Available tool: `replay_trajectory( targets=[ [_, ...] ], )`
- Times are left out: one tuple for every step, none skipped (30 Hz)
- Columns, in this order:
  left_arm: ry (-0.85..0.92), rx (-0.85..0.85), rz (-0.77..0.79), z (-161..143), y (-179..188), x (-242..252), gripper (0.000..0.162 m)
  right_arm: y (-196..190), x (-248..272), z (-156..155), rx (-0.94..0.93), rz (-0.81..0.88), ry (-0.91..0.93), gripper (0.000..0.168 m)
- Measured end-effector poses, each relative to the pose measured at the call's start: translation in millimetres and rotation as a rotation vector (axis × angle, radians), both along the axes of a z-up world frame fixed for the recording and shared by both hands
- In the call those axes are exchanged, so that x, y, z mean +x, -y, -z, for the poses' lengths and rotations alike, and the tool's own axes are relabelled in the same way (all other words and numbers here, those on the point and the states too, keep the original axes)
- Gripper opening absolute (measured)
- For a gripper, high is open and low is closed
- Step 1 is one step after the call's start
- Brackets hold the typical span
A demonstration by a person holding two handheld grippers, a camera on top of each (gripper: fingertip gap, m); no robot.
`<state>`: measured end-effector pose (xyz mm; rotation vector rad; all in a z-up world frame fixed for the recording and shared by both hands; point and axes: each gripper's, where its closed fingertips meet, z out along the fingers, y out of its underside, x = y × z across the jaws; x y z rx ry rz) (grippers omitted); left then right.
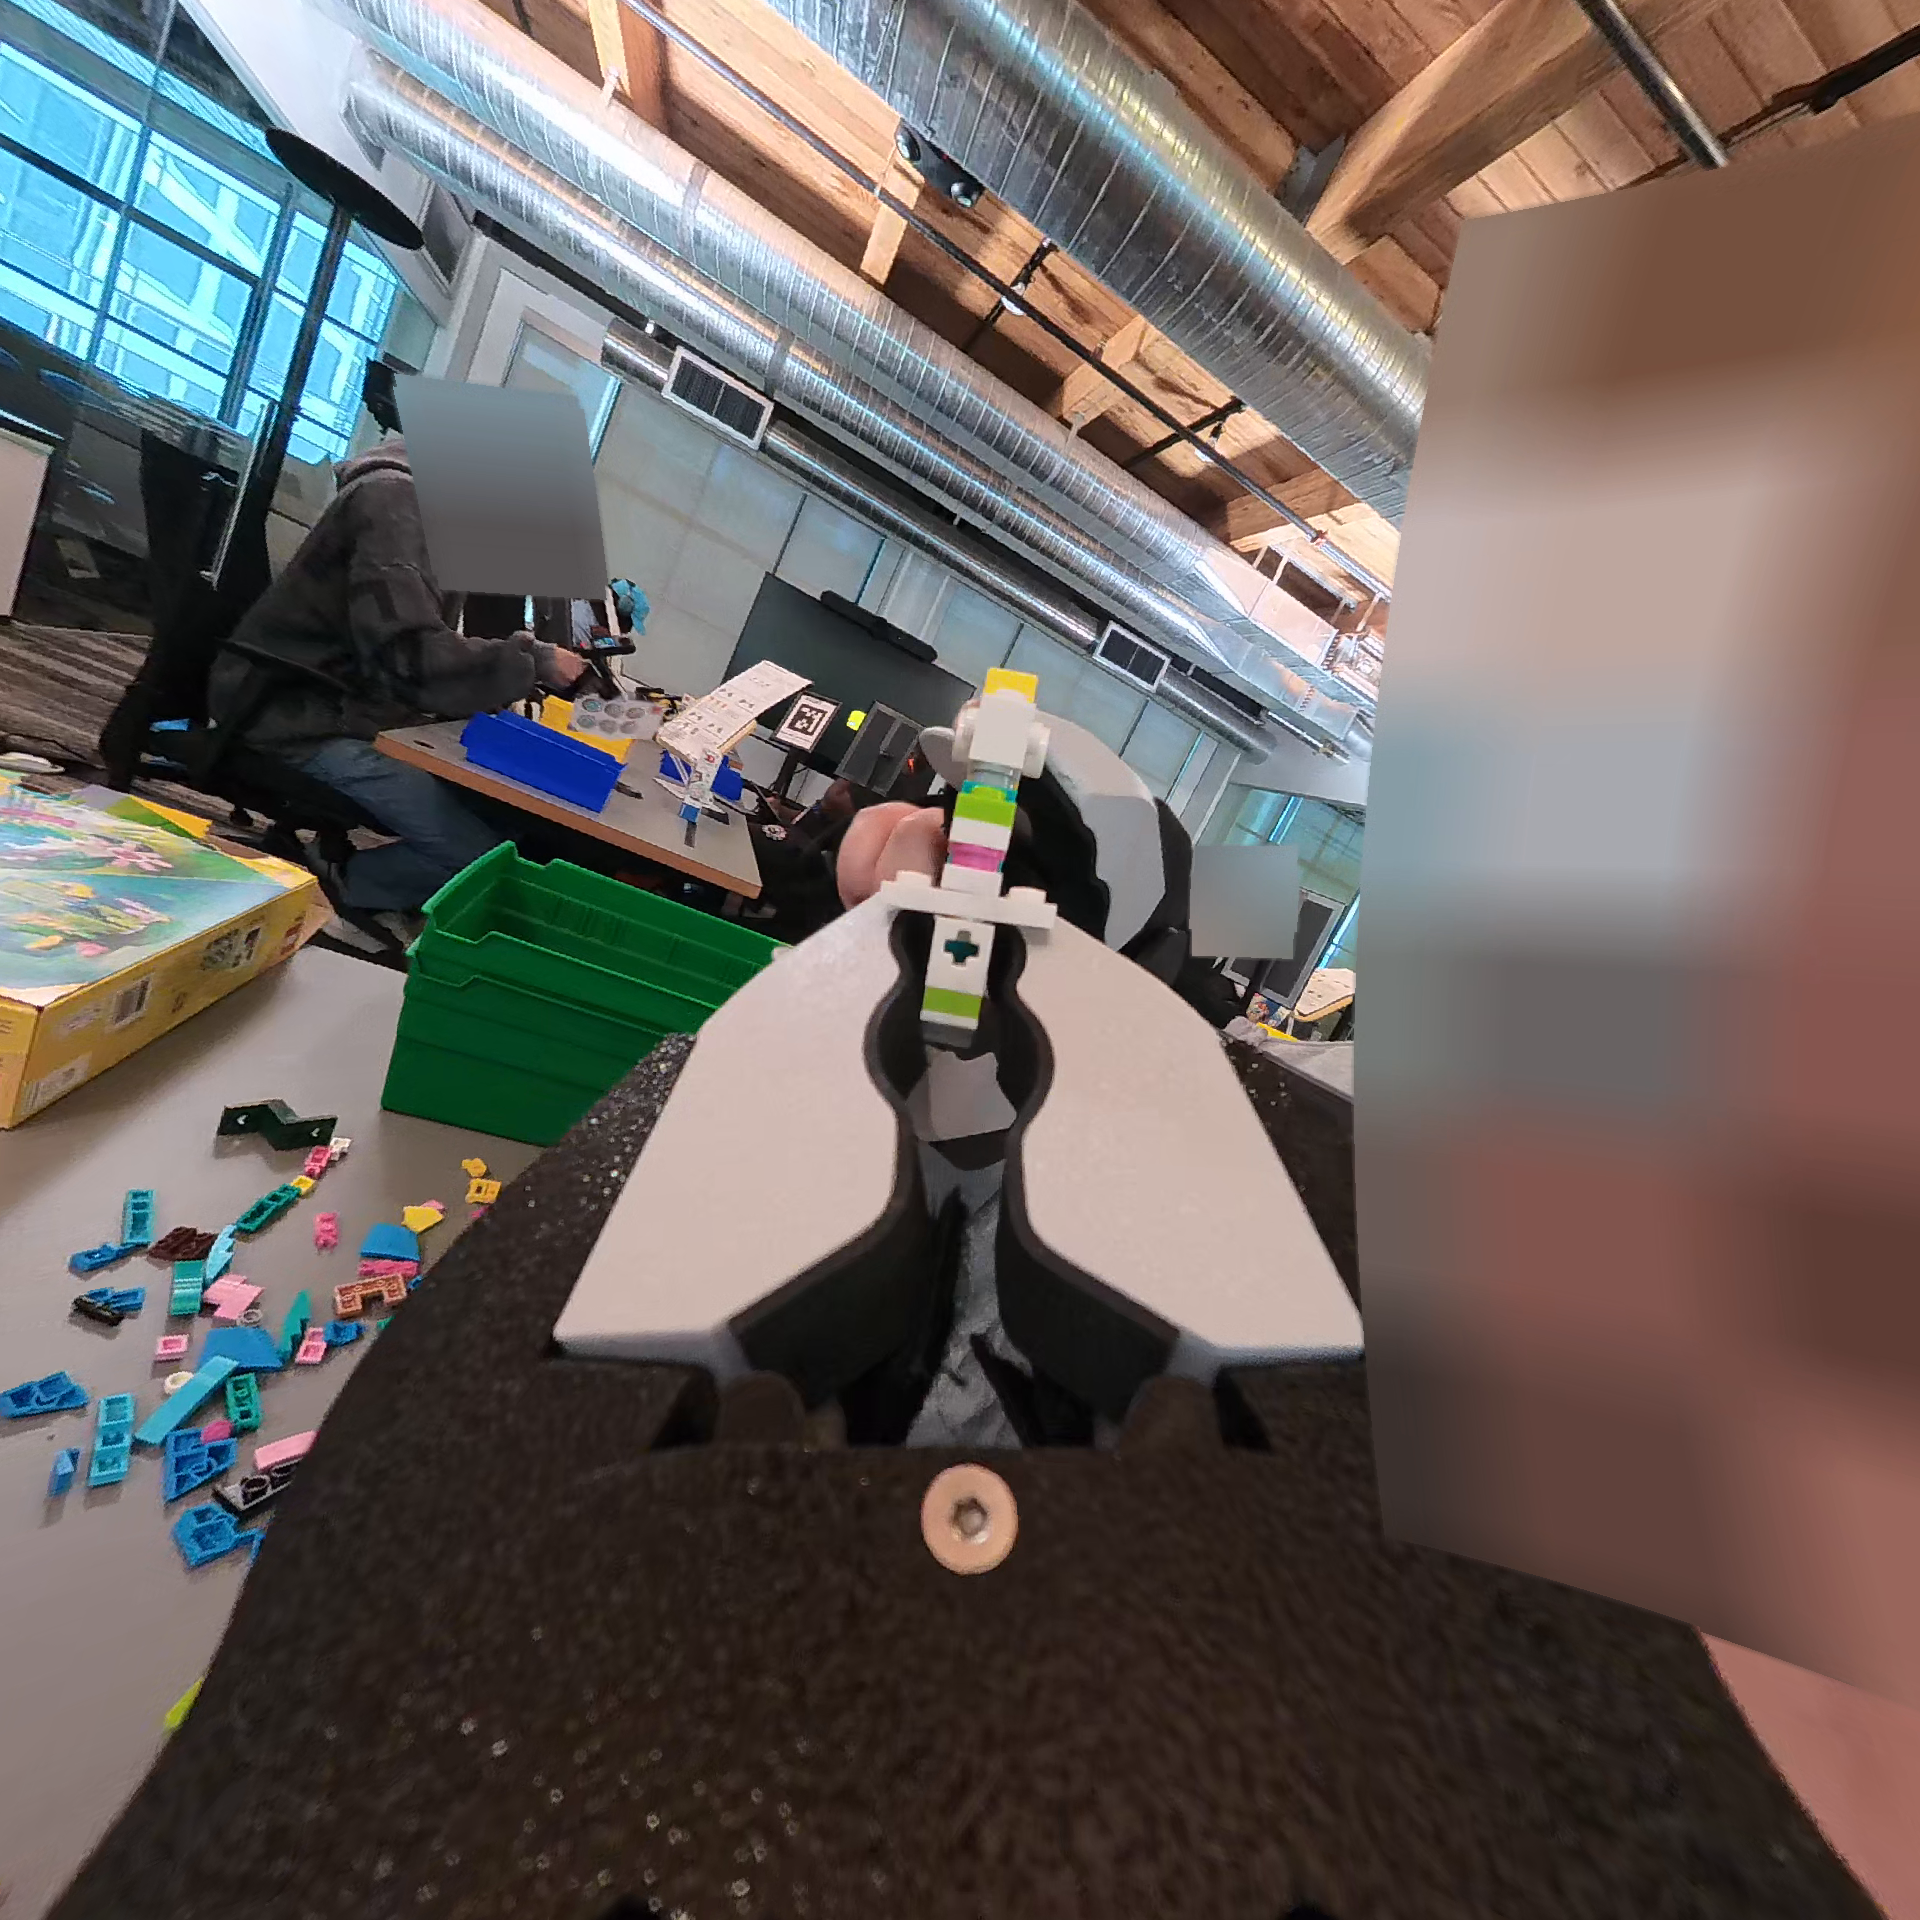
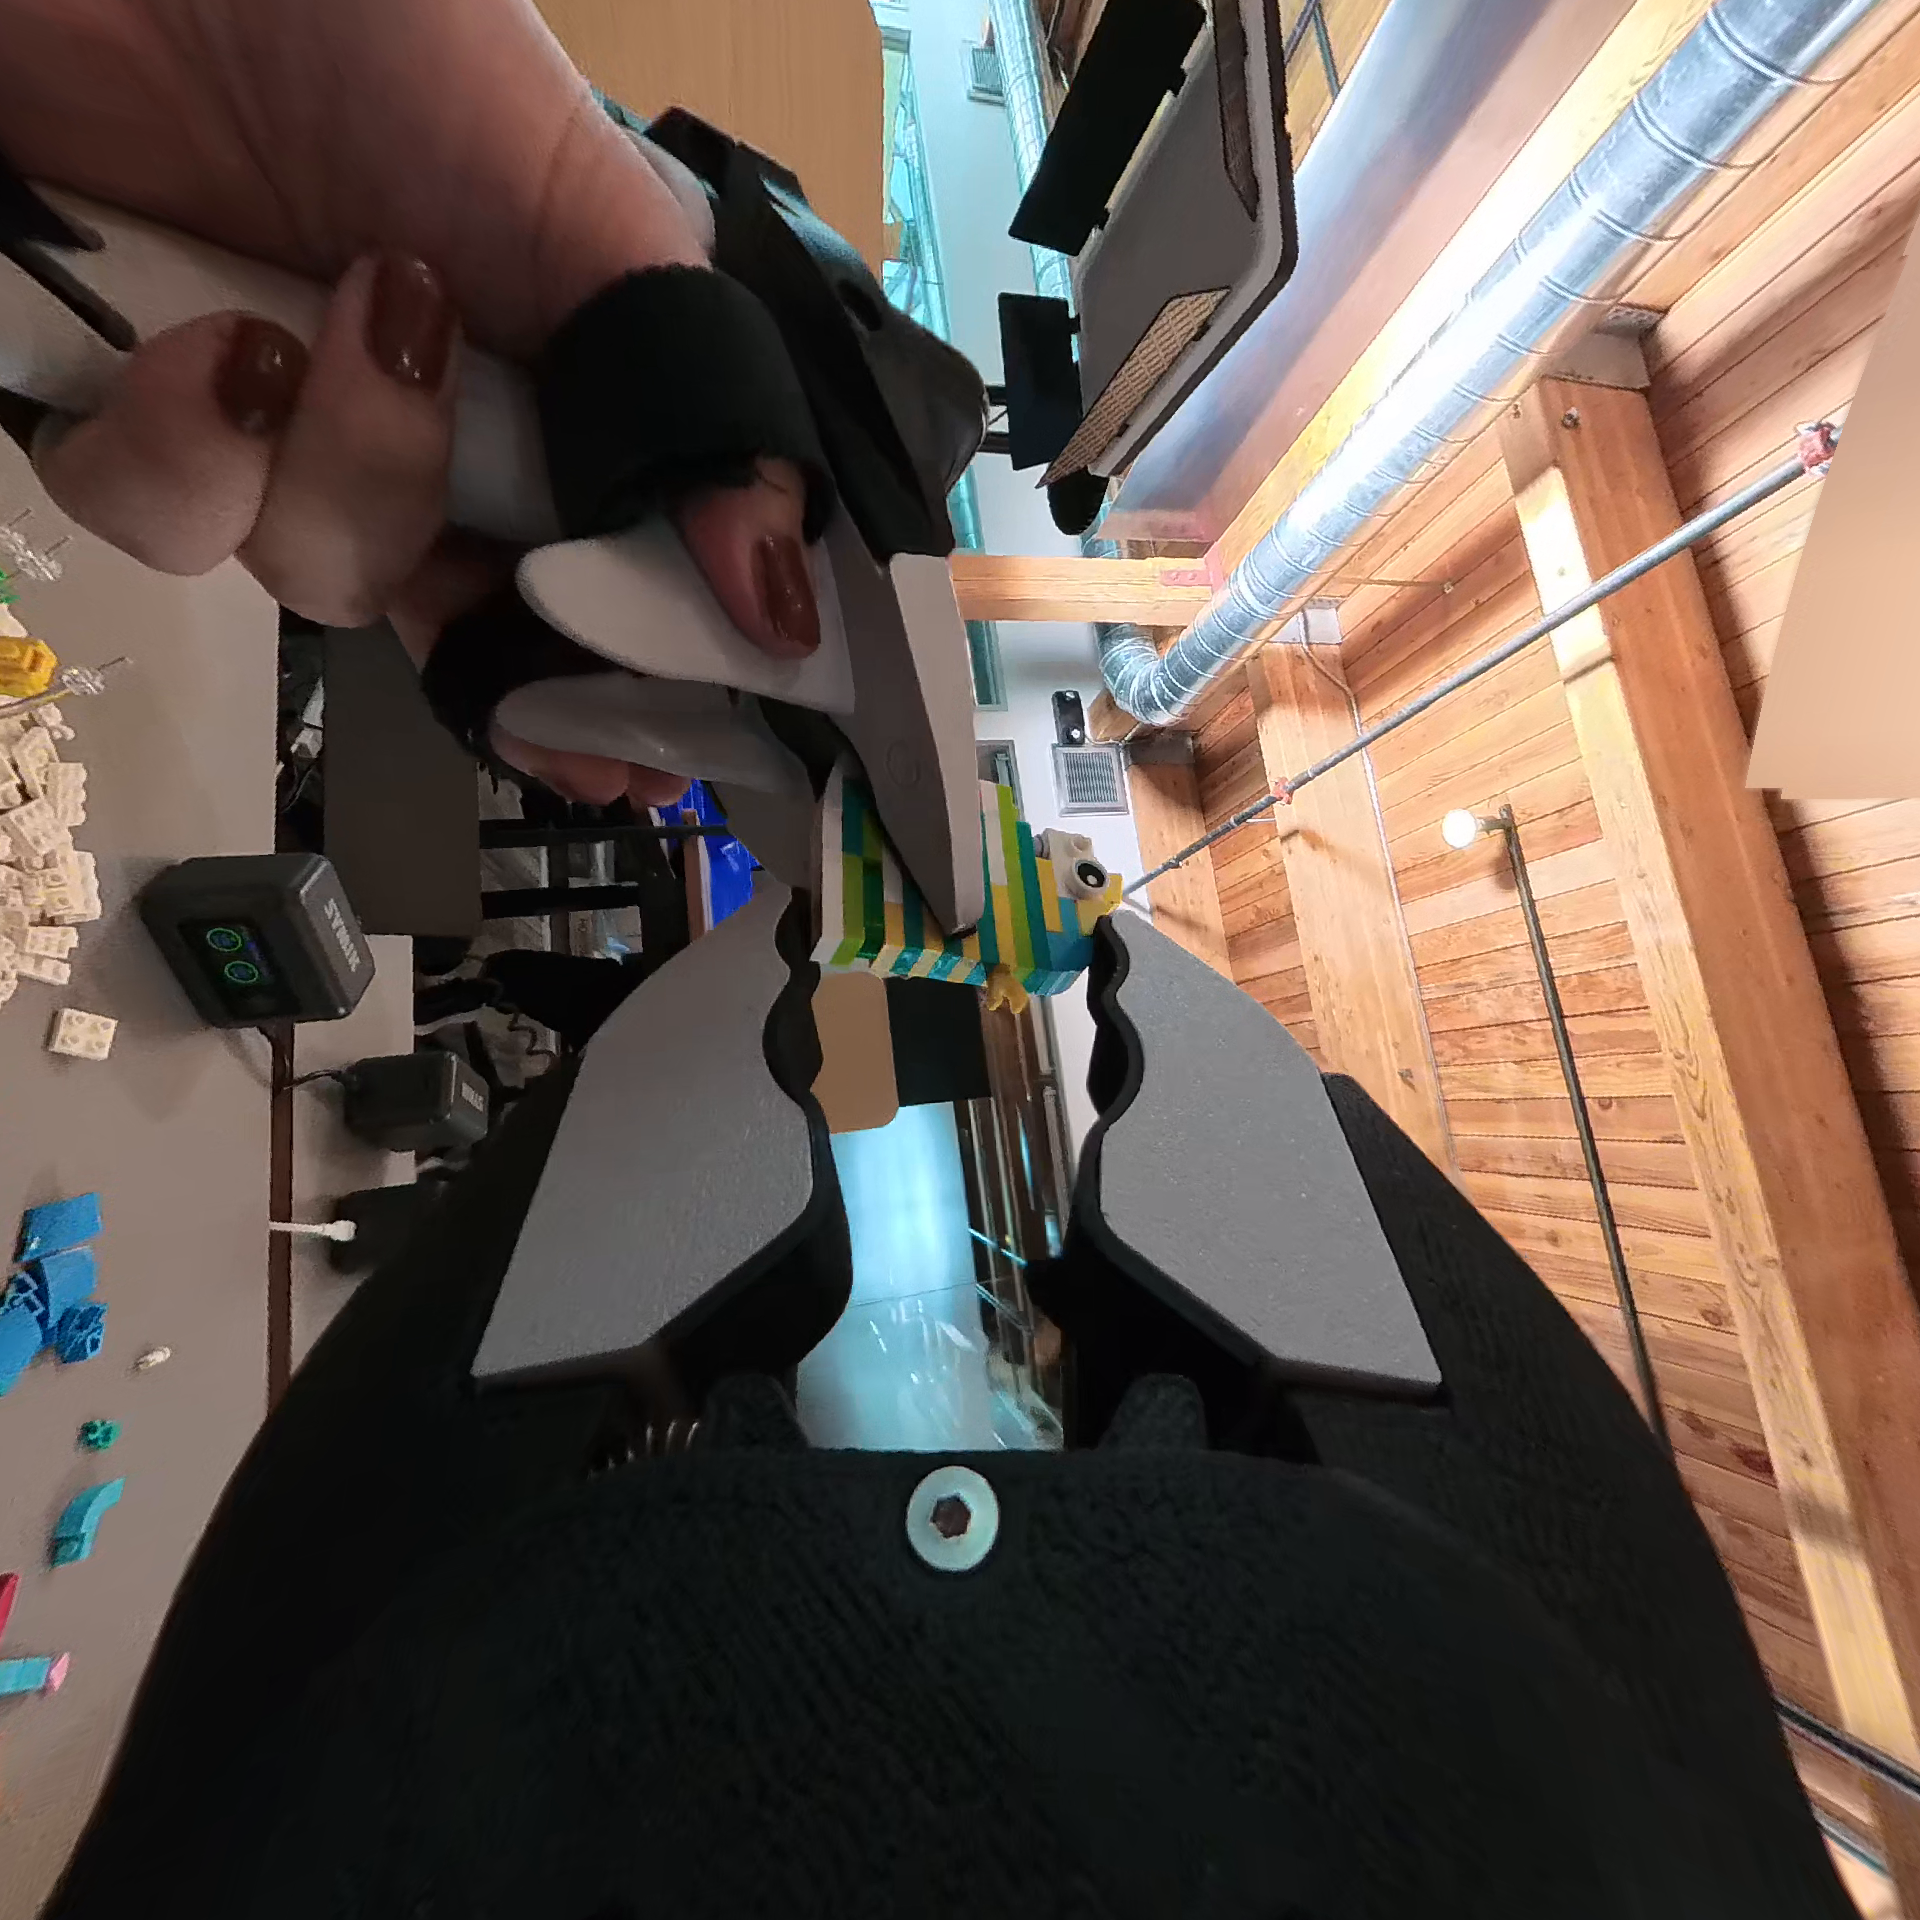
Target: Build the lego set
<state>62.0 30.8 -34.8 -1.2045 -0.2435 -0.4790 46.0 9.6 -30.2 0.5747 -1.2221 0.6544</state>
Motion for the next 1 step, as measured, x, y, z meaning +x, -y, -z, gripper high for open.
replay_trajectory(
  targets=[
    [-0.008,-0.004,-0.003,-0.2,0.7,0.1,0.009,0.7,0.0,0.0,-0.016,-0.008,0.022,0.049]
  ],
)
